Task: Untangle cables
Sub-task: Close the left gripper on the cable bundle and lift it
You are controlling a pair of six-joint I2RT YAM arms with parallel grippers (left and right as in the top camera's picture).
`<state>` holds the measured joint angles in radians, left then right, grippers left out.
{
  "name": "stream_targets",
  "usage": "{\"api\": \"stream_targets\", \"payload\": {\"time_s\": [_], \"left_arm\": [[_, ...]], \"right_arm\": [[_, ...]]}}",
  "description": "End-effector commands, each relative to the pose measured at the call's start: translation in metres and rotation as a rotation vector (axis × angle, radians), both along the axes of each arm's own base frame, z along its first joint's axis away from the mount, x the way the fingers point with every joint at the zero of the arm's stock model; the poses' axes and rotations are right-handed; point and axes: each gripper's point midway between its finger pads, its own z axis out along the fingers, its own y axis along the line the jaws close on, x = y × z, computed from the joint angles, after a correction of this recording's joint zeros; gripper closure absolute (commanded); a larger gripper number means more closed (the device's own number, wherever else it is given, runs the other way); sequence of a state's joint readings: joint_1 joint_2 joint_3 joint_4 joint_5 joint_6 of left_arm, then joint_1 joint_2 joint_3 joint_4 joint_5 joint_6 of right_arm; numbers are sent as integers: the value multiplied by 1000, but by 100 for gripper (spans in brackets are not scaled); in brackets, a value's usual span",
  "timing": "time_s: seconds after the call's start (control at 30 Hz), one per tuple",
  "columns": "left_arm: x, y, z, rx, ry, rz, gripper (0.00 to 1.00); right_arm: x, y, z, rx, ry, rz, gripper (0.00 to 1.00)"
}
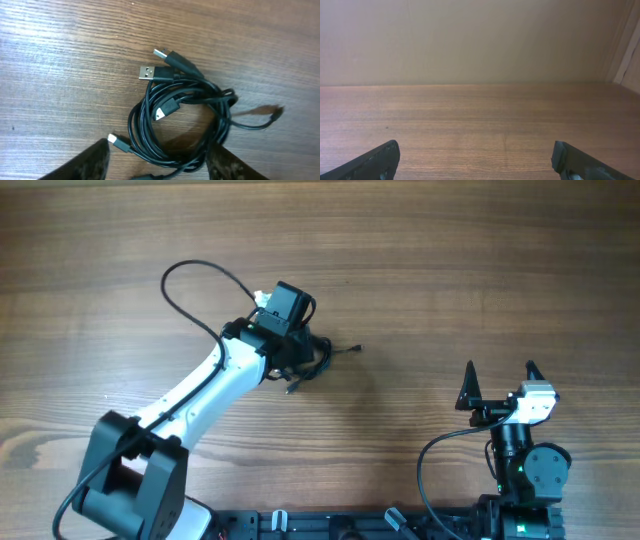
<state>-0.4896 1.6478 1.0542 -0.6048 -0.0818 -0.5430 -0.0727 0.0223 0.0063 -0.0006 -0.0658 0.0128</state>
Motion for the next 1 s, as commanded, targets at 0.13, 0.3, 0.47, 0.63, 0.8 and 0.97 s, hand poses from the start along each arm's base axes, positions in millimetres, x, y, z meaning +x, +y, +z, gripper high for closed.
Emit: {"api": "stream_targets", "payload": {"time_s": [0.13,0.3,0.47,0.63,0.8,0.97], "left_arm": [[1,-1,-34,64,60,-110,49],[0,0,-44,65,84,-82,50],[-2,1,-61,75,121,-60,58],[-5,2,-74,90,151,-60,66],[-5,2,-74,91,152,-60,96],[-1,1,-68,73,134,-34,96]], "right_arm": [[0,-1,1,-13,-6,-9,0],[0,-1,1,-13,-6,-9,0],[0,-1,1,-13,-6,-9,0],[0,-1,1,-13,-6,-9,0],[0,-1,1,-13,-6,-9,0],[0,-1,1,-13,-6,-9,0]]}}
